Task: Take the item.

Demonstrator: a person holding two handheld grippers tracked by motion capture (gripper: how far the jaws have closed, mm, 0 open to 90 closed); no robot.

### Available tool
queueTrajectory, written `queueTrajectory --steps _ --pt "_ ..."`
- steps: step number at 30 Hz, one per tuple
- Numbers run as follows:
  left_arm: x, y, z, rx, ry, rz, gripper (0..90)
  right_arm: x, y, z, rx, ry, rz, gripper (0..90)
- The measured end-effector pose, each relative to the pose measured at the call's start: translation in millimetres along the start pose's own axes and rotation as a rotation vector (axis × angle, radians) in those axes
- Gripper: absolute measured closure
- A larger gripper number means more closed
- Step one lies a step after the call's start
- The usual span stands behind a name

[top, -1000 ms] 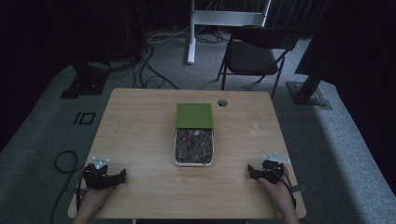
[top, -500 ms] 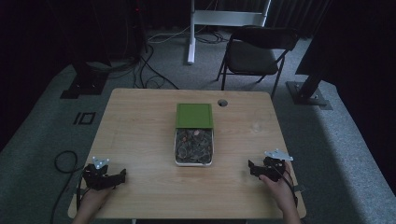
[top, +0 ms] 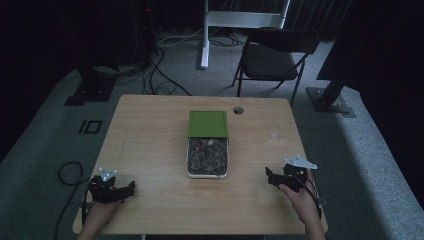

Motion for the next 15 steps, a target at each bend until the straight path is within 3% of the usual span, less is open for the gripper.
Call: queueTrajectory --steps 15 --pt "0.0 0.0 0.0 0.0 0.0 0.0 2.2 -13.1 -19.4 21.4 -0.052 -0.058 -0.049 12.9"
Point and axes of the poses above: each handheld gripper's, and its own axes: x roughly forward along the jaws, y roughly out of its underside, z roughly to its left, the point moved 1 cm from there along x, roughly forward along the jaws, and after that the axes turned 10 degrees about z, right-handed, at the moved point
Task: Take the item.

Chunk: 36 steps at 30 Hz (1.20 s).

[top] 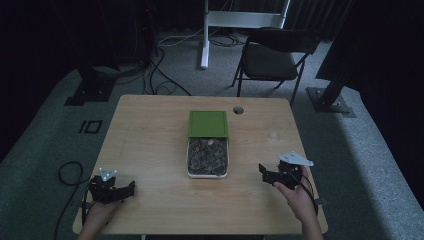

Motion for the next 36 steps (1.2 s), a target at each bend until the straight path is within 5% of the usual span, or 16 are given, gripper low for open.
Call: queueTrajectory --steps 36 --pt "0.0 0.0 0.0 0.0 0.0 0.0 2.2 -4.0 -38.7 50.1 -0.11 -0.107 -0.052 13.4"
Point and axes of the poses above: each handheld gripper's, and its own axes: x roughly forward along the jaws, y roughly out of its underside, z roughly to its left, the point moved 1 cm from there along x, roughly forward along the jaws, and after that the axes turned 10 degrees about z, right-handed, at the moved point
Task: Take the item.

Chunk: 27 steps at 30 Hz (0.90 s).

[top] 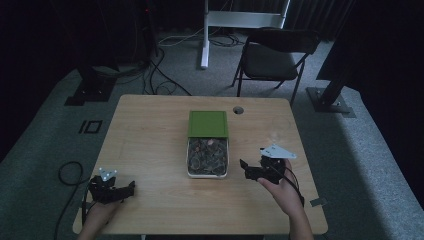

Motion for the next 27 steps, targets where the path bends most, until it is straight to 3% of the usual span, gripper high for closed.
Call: queueTrajectory --steps 27 --pt "0.0 0.0 0.0 0.0 0.0 0.0 2.2 19.5 -20.0 43.0 -0.093 -0.091 -0.013 14.0"
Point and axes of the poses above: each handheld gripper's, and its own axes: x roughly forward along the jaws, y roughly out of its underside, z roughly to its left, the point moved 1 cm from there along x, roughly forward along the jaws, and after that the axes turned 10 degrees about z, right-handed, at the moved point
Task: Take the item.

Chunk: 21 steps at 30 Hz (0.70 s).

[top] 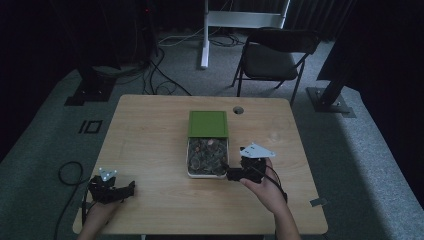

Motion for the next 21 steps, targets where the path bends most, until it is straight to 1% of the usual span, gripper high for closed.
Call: queueTrajectory --steps 9,16,21 --pt "0.1 0.0 -0.2 -0.002 0.0 -0.002 2.2 10.8 -6.5 14.3 -0.035 -0.032 0.01 14.0" --pt "0.1 0.0 -0.2 -0.002 0.0 -0.002 2.2 17.7 -9.8 22.7 -0.045 -0.051 0.01 14.0" --pt "0.1 0.0 -0.2 -0.002 0.0 -0.002 2.2 22.6 -11.5 29.4 -0.063 -0.067 0.016 14.0"
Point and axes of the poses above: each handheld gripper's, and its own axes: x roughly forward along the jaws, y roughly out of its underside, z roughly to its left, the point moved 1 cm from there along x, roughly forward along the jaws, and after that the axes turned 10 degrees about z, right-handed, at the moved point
